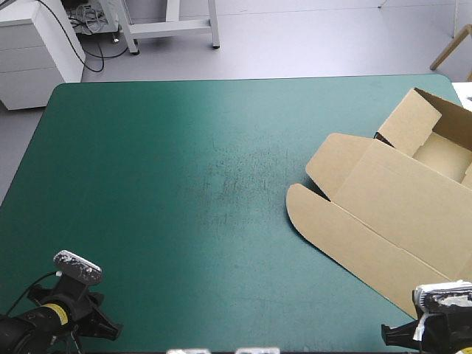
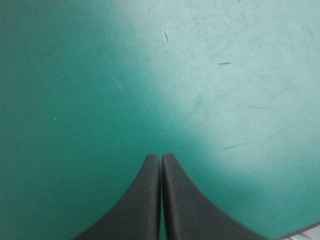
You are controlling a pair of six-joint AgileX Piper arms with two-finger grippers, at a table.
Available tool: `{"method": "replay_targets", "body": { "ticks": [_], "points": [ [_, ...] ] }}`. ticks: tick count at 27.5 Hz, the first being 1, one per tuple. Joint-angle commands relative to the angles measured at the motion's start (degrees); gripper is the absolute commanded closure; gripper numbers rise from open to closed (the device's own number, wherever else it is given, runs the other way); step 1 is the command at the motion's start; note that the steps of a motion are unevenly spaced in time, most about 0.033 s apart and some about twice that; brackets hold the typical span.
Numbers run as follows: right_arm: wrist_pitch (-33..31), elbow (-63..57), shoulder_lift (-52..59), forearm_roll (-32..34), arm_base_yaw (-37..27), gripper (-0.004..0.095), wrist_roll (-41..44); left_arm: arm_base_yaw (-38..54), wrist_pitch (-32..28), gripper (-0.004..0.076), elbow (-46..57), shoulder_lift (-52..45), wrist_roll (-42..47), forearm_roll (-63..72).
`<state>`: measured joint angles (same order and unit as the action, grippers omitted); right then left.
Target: Fold the box
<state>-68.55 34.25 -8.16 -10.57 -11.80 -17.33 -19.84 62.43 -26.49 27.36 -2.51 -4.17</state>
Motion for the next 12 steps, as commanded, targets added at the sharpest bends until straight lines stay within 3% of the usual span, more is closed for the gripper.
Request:
{"method": "replay_targets", "body": {
  "ticks": [1, 12],
  "points": [
    [4.84, 1.21, -0.80, -0.43, 0.17, 0.0922, 0.00, -0.22, -2.12, 0.0734, -1.39, 0.34, 0.72, -0.23],
    [10.03, 0.13, -0.80, -0.43, 0.17, 0.0922, 0.00, -0.22, -2.12, 0.0734, -1.39, 0.34, 0.72, -0.23]
  ]
}}
